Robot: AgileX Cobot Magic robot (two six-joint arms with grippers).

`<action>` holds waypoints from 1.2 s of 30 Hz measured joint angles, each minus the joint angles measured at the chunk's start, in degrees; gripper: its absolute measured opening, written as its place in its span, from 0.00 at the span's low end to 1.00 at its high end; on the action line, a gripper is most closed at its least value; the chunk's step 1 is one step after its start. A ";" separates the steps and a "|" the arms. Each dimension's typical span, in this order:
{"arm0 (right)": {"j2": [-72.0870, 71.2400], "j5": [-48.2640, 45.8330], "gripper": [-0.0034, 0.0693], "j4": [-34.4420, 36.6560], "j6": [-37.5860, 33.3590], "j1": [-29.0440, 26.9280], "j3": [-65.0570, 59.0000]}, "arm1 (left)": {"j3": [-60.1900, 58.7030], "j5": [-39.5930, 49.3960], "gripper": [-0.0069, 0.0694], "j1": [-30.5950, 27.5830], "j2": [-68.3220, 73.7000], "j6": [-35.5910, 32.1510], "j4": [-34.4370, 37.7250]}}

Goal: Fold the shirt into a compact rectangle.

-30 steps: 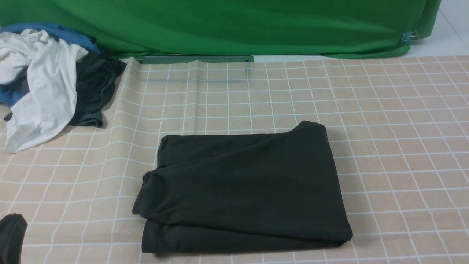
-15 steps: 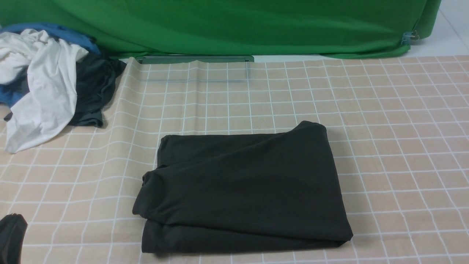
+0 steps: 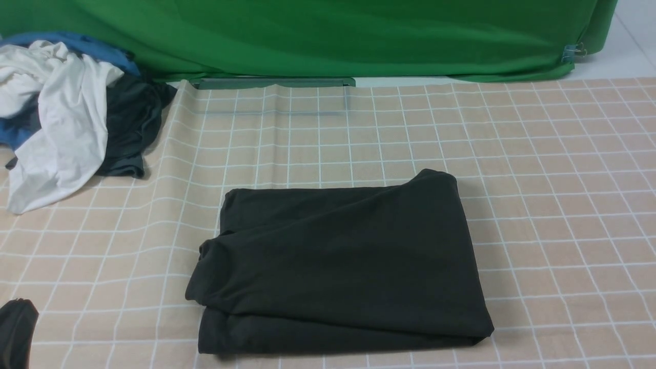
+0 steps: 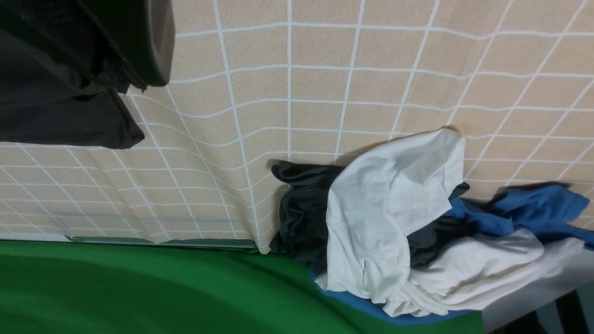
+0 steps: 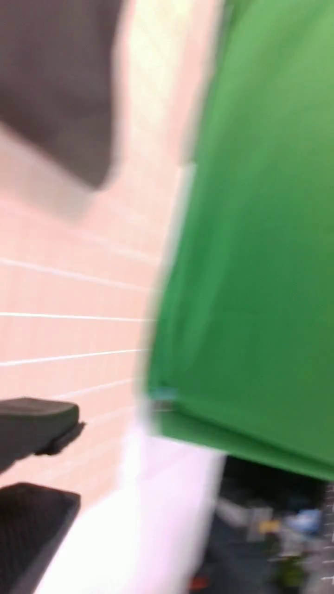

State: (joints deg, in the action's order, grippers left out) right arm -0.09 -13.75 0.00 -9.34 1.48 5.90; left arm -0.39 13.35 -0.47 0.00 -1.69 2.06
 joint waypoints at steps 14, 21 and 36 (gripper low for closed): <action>0.00 -1.18 0.37 0.00 0.27 -0.73 -6.34 | -0.04 0.17 0.12 0.00 0.00 0.00 0.00; 0.00 -1.18 0.37 0.00 0.27 -0.73 -6.34 | -0.04 0.17 0.12 0.00 0.00 0.00 0.00; 0.00 -1.18 0.37 0.00 0.27 -0.73 -6.34 | -0.04 0.21 0.12 0.00 0.01 -0.13 -0.05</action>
State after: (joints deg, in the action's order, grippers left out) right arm -0.09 -14.94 0.00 -9.06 0.75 -0.45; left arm -0.44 13.56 -0.47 0.01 -1.82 2.01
